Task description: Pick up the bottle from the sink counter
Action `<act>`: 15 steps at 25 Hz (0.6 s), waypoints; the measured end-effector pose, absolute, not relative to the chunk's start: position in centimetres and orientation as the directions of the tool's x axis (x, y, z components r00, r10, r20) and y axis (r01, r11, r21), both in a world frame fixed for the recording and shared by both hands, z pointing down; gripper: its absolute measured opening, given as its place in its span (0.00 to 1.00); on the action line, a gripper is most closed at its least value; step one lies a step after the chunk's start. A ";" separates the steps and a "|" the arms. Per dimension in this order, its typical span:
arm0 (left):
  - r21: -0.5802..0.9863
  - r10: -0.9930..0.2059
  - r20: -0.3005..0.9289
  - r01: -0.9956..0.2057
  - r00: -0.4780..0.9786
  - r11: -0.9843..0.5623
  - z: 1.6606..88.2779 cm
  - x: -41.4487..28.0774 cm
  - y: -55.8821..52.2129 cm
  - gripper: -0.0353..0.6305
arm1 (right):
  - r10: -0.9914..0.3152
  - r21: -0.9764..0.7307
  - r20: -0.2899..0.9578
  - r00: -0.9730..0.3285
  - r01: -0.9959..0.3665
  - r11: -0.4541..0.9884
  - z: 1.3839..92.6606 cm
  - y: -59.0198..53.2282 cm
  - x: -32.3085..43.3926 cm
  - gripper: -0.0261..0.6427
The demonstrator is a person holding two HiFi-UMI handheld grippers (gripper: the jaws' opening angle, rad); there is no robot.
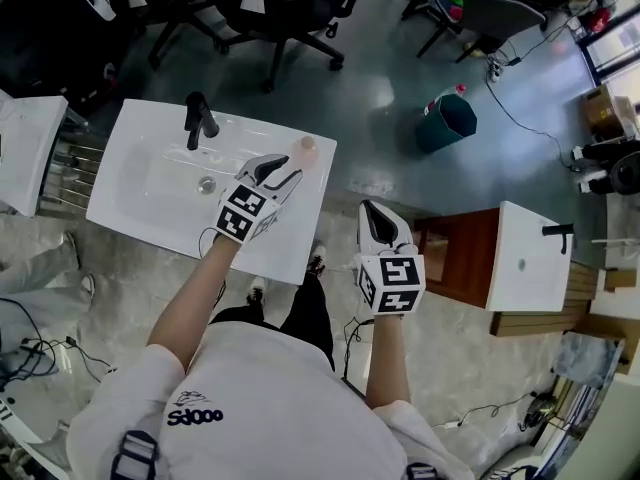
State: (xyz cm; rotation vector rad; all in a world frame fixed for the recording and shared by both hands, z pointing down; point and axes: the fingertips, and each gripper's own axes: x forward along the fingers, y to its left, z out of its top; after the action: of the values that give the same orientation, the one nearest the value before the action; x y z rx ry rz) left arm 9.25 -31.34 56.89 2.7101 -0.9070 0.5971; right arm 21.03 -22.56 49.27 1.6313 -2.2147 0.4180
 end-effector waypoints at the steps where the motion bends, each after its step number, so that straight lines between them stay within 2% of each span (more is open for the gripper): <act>1: 0.083 -0.522 0.453 -0.618 0.722 -0.782 57.5 9.5 -31.7 0.28 | -0.843 -0.032 0.460 -0.280 -0.954 0.299 49.7 -22.8 21.1 0.06; 7: 0.083 -0.520 0.522 -0.647 0.676 -0.758 60.9 10.6 -34.4 0.28 | -0.799 -0.071 0.515 -0.312 -0.944 0.322 52.6 -24.0 22.1 0.06; 15: 0.055 -0.566 0.533 -0.694 0.628 -0.718 63.7 11.8 -37.4 0.32 | -0.758 -0.080 0.573 -0.310 -0.942 0.325 55.6 -25.5 24.4 0.06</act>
State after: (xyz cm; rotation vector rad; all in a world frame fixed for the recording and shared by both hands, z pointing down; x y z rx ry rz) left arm 11.79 -37.45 63.73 2.5970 -1.0253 0.7207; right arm 24.39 -25.45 55.57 1.4993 -2.1612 0.5681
